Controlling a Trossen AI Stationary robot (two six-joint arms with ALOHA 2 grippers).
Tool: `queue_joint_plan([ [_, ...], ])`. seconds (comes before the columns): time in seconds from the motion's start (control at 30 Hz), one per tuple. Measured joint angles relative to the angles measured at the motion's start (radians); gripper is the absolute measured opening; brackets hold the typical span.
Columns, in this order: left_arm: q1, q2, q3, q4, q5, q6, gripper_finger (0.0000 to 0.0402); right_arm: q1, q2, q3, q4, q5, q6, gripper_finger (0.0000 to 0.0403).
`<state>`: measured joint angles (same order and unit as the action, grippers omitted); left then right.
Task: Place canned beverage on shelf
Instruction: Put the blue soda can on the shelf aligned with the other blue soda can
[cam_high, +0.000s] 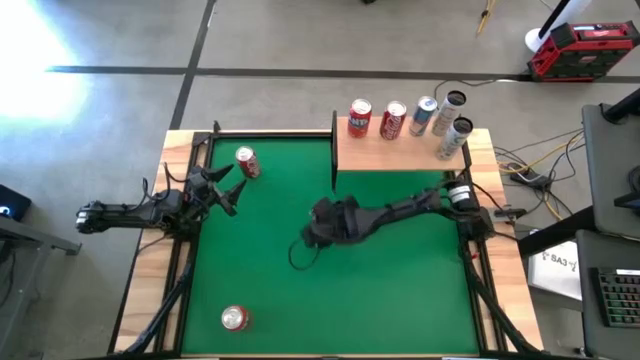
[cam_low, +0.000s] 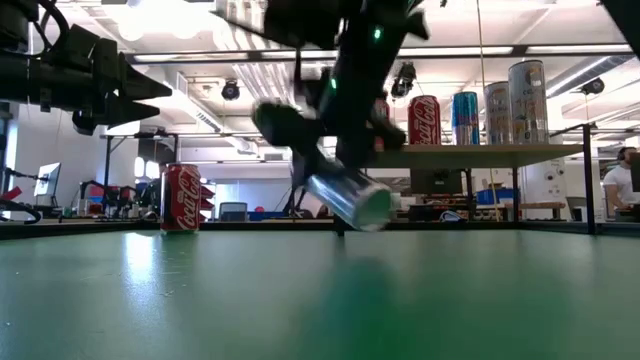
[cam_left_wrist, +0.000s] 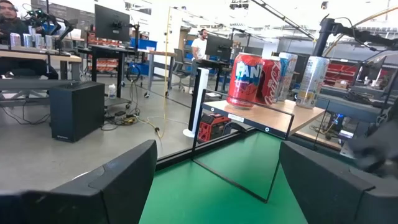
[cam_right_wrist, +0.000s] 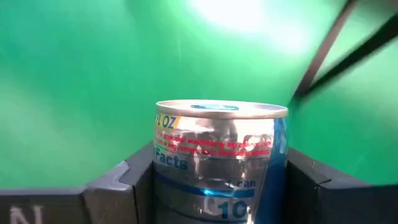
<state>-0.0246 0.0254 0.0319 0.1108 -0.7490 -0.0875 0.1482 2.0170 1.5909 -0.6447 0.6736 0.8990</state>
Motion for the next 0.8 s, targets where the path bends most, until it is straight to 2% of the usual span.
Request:
queue_joint_plan([
  [0.07,0.0,0.0,0.0,0.0,0.0,0.0,0.0324,0.056,0.0,0.0,0.047,0.2,-0.007,0.0212],
  [0.13,0.0,0.0,0.0,0.0,0.0,0.0,0.0324,0.101,0.012,0.0,0.098,0.35,-0.042,0.0212],
  [0.23,0.0,0.0,0.0,0.0,0.0,0.0,0.0324,0.129,0.023,0.0,0.143,0.457,-0.079,0.0212],
  [0.37,0.0,0.0,0.0,0.0,0.0,0.0,0.0324,0.123,0.025,0.0,0.185,0.478,-0.031,0.0238],
  [0.5,0.0,0.0,0.0,-0.001,0.0,0.0,0.0324,0.12,0.025,-0.003,0.3,0.48,-0.015,0.0256],
  [0.67,0.0,0.0,0.0,0.0,0.0,0.0,0.0324,0.107,0.067,-0.003,0.478,0.502,-0.103,0.0243],
  [0.8,0.0,0.0,0.0,0.0,0.0,0.0,0.0324,0.101,0.097,-0.002,0.537,0.513,-0.162,0.0224],
])
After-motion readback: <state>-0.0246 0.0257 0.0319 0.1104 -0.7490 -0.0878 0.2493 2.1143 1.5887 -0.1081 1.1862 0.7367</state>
